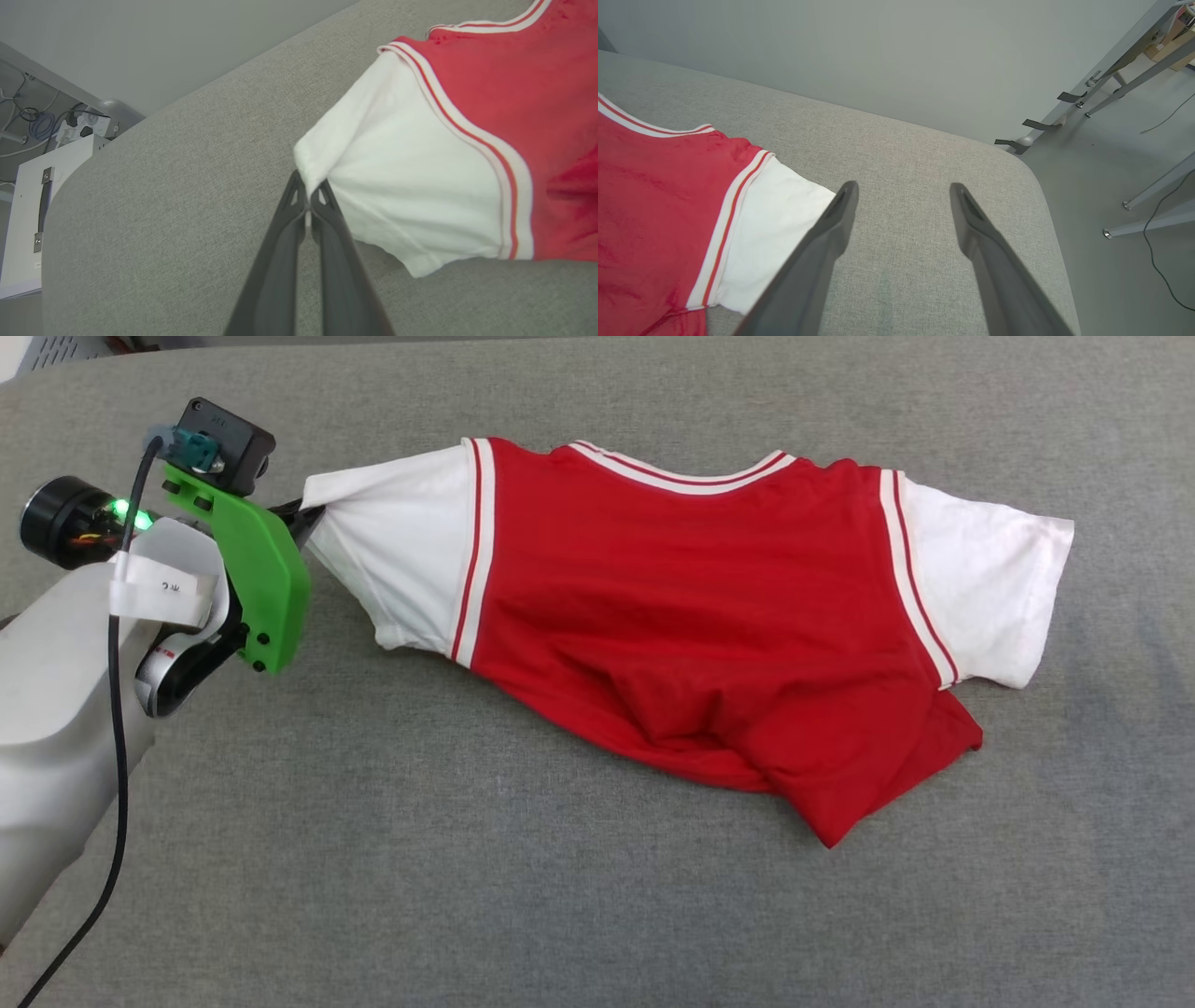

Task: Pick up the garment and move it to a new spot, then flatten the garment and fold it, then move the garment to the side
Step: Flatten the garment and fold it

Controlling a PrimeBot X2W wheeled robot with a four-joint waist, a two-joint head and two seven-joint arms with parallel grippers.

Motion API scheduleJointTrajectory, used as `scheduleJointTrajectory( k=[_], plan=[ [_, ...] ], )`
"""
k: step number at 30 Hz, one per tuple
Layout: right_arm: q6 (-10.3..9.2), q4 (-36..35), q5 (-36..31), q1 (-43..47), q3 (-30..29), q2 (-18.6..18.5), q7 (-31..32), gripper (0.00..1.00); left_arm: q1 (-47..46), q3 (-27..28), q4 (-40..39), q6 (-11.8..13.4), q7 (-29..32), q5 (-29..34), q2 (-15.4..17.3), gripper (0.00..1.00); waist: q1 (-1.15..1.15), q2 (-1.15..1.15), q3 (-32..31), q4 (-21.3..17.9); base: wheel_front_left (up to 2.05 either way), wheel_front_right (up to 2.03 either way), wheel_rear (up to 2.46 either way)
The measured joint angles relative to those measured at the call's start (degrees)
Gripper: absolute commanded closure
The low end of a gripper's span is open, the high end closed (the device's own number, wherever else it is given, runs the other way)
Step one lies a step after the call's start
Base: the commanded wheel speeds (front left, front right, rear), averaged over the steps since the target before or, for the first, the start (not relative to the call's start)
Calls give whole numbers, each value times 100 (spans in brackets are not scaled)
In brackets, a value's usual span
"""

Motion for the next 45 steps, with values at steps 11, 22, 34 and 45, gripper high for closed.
scheduleJointTrajectory(
  k=[11, 22, 34, 45],
  plan=[
    [0, 1244, 1468, -1474, 1319, -623, 2293, 0, 15, 42, -1069, 415, -199, 193, 53, 100, 0, 0, 431, 380, 0, 0, 0],
    [0, 2101, 1495, -2098, 1822, -417, 2426, 0, -31, 82, -1547, 575, -257, 342, 104, 100, 0, 0, 987, 663, 0, 0, 0],
    [-7, 2368, 1652, -2178, 2327, -581, 2091, 82, -38, 62, -1411, 577, -322, 371, 103, 100, 0, 0, 1186, 721, 0, 0, 0],
    [0, 2586, 1369, -2195, 2913, -559, 633, 100, -16, 23, -1020, 452, -662, 291, 4, 100, 0, 0, 674, 572, 0, 0, 0]
  ],
)
